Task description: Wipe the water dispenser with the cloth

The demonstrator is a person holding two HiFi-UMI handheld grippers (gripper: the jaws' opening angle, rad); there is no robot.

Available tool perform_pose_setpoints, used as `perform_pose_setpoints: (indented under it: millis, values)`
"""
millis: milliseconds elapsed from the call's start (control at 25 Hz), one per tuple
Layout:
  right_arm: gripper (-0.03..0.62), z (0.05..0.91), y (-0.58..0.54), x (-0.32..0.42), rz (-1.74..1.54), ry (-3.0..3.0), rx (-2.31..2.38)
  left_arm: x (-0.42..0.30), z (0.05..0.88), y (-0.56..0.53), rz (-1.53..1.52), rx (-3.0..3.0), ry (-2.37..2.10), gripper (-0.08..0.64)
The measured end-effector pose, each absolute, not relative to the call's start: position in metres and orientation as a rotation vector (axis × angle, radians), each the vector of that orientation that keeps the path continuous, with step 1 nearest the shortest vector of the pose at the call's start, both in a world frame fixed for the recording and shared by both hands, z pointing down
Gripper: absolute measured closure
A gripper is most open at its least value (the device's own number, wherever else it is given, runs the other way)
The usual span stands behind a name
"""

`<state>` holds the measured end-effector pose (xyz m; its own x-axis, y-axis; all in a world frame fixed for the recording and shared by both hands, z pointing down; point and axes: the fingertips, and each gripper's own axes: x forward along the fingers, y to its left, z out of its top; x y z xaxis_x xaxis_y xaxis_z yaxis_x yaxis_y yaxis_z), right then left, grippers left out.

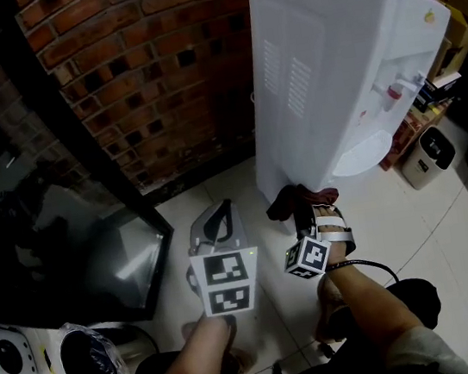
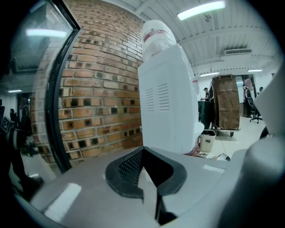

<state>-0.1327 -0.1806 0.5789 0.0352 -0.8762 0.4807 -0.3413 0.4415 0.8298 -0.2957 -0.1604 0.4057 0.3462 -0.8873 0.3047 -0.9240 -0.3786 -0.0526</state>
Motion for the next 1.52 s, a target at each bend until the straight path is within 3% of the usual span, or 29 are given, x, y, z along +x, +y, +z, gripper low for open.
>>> perform_pose_setpoints:
  millis: [840,1320,1520]
  values:
    - [0.538,0.776,-0.165,-0.129,-0.244,-1.560,0.960,-0.276,0.431,-0.159,0.486,2.434,-1.601,0.560]
    - [0.538,0.783,-0.157,-0.135,-0.112,-1.657,0.863,-0.269,0.417,-0.154,0.465,2.471,-1.600,0.560]
    - [0.540,0.718,-0.150,-0.145,-0.066,-1.791,0.842,-0.265,0.373,-0.154,0.380,2.552,-1.640,0.560]
